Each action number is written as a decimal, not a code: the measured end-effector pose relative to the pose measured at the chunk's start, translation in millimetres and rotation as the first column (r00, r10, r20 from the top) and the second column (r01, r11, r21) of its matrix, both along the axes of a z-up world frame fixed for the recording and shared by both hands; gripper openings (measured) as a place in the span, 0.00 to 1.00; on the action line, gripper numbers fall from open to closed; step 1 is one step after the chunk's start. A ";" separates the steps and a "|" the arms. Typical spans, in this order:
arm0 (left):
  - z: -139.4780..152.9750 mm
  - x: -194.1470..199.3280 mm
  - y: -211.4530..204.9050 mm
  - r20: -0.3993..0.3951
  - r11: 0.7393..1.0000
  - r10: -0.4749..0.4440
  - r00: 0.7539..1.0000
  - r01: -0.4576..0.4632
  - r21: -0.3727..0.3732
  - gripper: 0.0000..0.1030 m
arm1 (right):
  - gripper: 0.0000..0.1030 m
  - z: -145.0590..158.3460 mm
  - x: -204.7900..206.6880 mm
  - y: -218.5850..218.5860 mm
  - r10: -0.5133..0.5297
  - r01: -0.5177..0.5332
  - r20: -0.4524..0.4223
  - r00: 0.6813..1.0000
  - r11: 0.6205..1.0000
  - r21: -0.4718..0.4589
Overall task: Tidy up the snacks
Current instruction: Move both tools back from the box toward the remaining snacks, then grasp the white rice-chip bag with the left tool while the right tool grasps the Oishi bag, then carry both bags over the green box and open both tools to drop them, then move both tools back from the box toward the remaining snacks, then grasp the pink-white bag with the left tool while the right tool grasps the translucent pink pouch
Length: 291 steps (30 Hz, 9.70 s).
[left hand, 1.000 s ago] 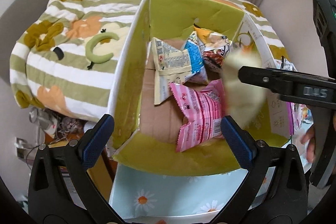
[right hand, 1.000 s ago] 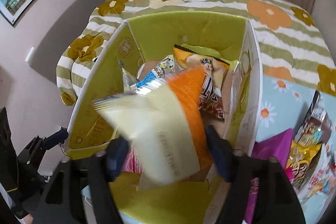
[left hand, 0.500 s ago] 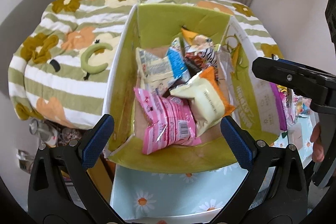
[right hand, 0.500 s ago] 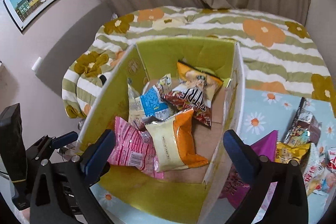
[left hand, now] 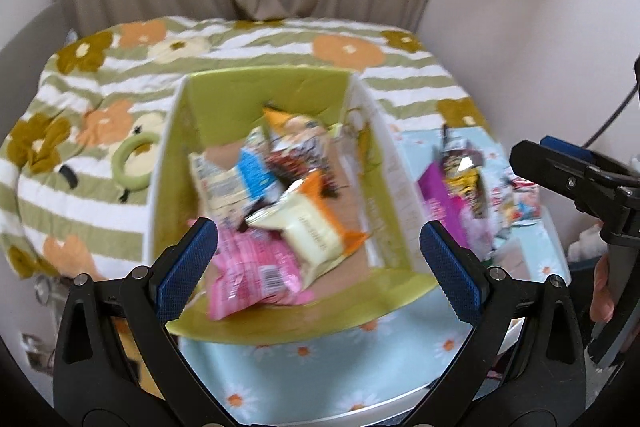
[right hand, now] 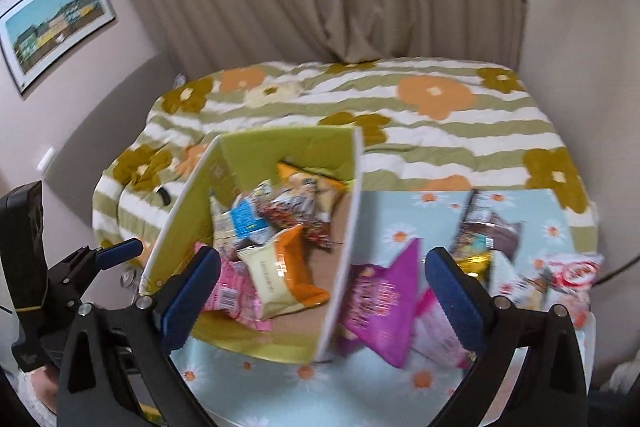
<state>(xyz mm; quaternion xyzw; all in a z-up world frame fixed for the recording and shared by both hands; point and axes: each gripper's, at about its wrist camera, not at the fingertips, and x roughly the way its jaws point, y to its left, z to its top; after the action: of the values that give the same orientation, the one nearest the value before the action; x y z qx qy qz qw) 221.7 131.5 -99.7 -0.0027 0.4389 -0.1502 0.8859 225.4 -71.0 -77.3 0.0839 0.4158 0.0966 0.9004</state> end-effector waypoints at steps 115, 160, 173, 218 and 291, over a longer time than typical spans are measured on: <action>0.2 -8.8 -312.0 0.101 0.997 -0.049 0.994 0.041 0.072 0.58 | 0.52 -54.2 -6.6 -288.4 0.008 -0.006 -0.102 0.995 1.000 0.017; -39.0 173.9 28.1 -0.072 0.997 0.058 0.996 -0.054 0.054 0.98 | 0.52 -46.6 126.8 36.3 0.091 -0.083 -0.162 0.983 0.995 0.055; -27.1 107.8 47.2 -0.074 0.980 0.191 0.979 -0.186 0.072 0.98 | 0.53 -35.9 113.4 49.0 0.240 -0.224 -0.169 0.956 0.969 0.108; 17.5 28.1 8.2 0.061 0.991 0.125 0.990 -0.128 0.048 0.98 | 0.92 12.1 14.5 -44.3 0.043 -0.042 0.061 0.997 0.999 -0.005; -171.2 -26.0 -253.2 -0.084 0.981 0.172 0.981 -0.164 0.101 0.48 | 0.91 -205.0 -74.9 -193.3 0.097 -0.106 -0.196 0.976 0.994 -0.036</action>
<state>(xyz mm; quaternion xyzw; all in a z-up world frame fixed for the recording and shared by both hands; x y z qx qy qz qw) 195.7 -121.8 -270.9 -0.0052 0.4840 -0.0538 0.8734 150.5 -264.3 -282.3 0.0509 0.5075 0.1242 0.8511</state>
